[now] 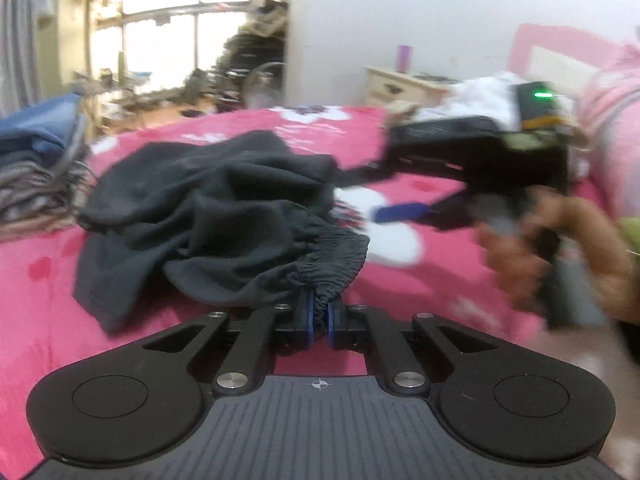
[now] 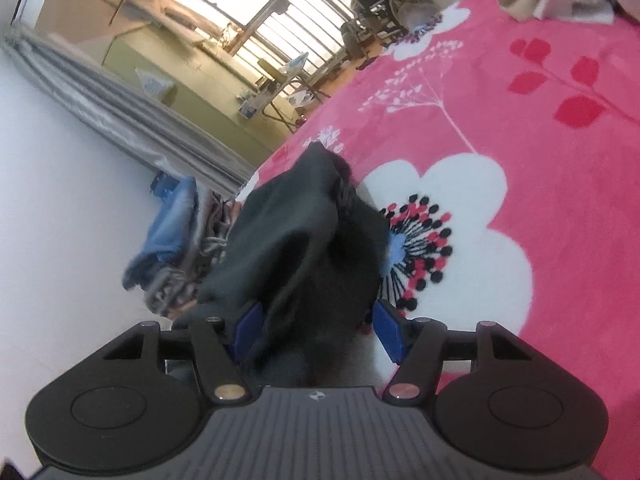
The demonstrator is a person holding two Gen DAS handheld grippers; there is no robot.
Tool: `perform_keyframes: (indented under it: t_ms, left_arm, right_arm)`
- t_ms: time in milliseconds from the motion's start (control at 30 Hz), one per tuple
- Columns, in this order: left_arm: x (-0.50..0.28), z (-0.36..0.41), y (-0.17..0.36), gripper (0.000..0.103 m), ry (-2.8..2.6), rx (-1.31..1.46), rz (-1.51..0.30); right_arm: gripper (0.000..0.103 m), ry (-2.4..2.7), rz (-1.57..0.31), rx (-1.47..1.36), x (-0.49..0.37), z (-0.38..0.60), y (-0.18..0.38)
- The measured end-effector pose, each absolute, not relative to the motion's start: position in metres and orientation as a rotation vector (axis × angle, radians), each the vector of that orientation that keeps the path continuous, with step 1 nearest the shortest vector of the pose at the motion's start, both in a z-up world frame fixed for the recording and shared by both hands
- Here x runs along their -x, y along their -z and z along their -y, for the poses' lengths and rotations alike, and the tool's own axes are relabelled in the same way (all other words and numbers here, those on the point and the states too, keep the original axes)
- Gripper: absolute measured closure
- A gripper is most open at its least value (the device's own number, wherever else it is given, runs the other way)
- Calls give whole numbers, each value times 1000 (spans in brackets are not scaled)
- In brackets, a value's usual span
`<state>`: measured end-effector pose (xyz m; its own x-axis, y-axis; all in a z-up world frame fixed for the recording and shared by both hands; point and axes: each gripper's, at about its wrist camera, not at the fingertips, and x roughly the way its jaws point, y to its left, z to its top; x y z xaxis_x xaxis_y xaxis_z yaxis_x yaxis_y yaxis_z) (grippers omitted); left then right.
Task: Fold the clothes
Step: 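Grasp the elastic waistband of the sweatpants with the left gripper while the right gripper grasps the cloth, then lift the sweatpants by the waistband with both grippers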
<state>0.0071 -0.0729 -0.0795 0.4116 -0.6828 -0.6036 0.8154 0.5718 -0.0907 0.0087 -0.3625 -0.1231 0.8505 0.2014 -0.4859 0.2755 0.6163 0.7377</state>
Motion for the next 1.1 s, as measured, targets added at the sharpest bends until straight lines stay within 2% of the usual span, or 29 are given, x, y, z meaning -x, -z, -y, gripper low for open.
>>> perform_keyframes:
  t_ms: [367, 567, 667, 700, 767, 833, 867, 900, 1000, 1067, 1100]
  left_arm:
    - [51, 36, 82, 99, 1107, -211, -797]
    - [32, 24, 100, 96, 935, -237, -874]
    - [17, 19, 104, 85, 866, -179, -907]
    - [15, 17, 103, 79, 858, -159, -895]
    - [17, 14, 104, 68, 858, -156, -861]
    - [19, 23, 110, 53, 876, -195, -840]
    - [22, 27, 113, 39, 887, -218, -838]
    - [26, 31, 118, 30, 896, -245, -838]
    - [18, 30, 126, 32, 871, -213, -835]
    - [2, 17, 124, 52, 824, -113, -838]
    - [-6, 11, 123, 67, 800, -63, -839]
  right_arm:
    - [38, 3, -696, -1048, 36, 367, 110]
    - [38, 68, -869, -842, 34, 369, 100]
    - [34, -27, -942, -694, 26, 349, 90]
    - [28, -55, -975, -649, 23, 342, 88]
    - [25, -58, -1031, -603, 22, 332, 88]
    - [24, -19, -1066, -637, 24, 335, 93]
    - [24, 4, -1080, -668, 25, 338, 97]
    - [24, 27, -1094, -708, 25, 342, 101]
    - [24, 74, -1121, -847, 26, 354, 114]
    - [24, 81, -1116, -892, 27, 357, 117]
    - [24, 79, -1108, -896, 29, 357, 116]
